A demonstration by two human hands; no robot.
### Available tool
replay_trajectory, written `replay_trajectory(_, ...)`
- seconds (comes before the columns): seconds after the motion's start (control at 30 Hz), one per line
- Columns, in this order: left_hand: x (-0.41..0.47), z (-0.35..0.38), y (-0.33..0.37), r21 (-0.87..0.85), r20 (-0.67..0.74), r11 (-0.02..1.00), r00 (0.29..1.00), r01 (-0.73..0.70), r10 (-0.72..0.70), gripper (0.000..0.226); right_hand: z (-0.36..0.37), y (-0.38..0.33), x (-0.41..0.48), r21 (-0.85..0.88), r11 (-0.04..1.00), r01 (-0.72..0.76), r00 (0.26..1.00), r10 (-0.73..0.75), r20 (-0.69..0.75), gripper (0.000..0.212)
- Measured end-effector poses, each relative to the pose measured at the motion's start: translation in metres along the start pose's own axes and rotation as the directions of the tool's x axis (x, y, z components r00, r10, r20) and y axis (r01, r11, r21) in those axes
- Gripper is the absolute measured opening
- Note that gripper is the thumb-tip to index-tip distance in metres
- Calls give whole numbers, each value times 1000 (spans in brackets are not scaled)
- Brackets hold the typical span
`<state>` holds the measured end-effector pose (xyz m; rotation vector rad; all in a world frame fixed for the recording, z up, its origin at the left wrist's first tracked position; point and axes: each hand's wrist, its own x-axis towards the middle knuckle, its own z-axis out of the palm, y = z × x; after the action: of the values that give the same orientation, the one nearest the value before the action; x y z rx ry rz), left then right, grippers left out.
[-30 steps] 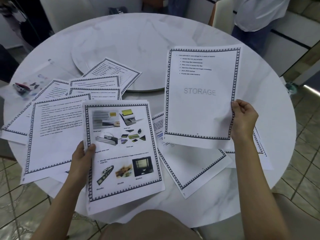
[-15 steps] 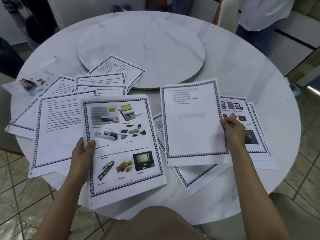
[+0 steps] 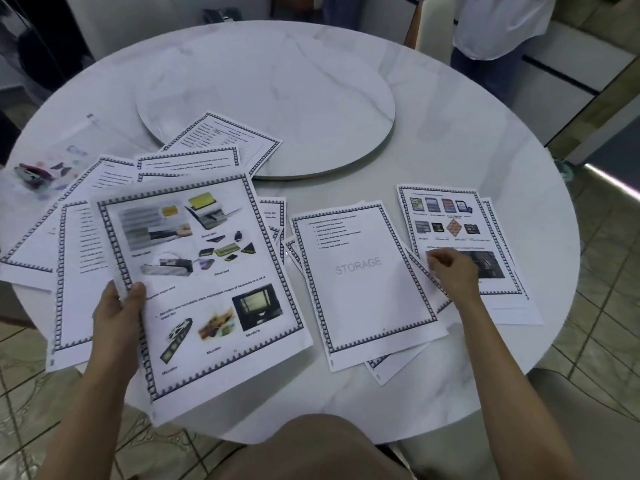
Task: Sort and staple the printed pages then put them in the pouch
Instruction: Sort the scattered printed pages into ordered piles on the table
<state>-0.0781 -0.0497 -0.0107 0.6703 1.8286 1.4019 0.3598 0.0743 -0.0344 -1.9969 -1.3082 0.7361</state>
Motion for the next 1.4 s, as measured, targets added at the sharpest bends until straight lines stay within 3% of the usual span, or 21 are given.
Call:
replay_trajectory(0.2, -6, 21, 5, -12, 4, 1000, 1000, 19, -19, 33, -45, 32, 22, -120, 992, -40, 989, 22, -147, 26)
replay_trajectory(0.33, -11, 33, 6, 6, 8, 1000, 1000, 29, -30, 32, -70, 57, 40, -195, 949, -249, 943, 191, -274, 44)
replay_trajectory(0.47, -16, 46, 8, 25, -1, 998, 999, 50, -50, 33, -78, 68, 51, -289, 880, -377, 915, 305, -266, 66)
replay_trajectory(0.77, -33, 72, 8, 48, -5, 998, 999, 36, -35, 19, -82, 84, 69, -262, 885, -386, 914, 327, -240, 69)
replay_trajectory(0.93, -42, 84, 6, 58, -7, 997, 999, 42, -41, 27, -91, 87, 77, -238, 885, -400, 908, 347, -235, 61)
replay_trajectory(1.1, -50, 96, 5, 36, -22, 998, 998, 61, -60, 28, -106, 99, 84, -208, 948, -239, 953, 188, -237, 23)
replay_trajectory(1.23, -58, 106, 4, 28, -28, 998, 998, 51, -50, 17, -124, 100, 84, -148, 984, -97, 970, 60, -237, 21)
replay_trajectory(1.4, -66, 116, 0, 25, -30, 999, 999, 35, -34, 21, -140, 105, 91, -97, 988, -118, 980, 100, -174, 27)
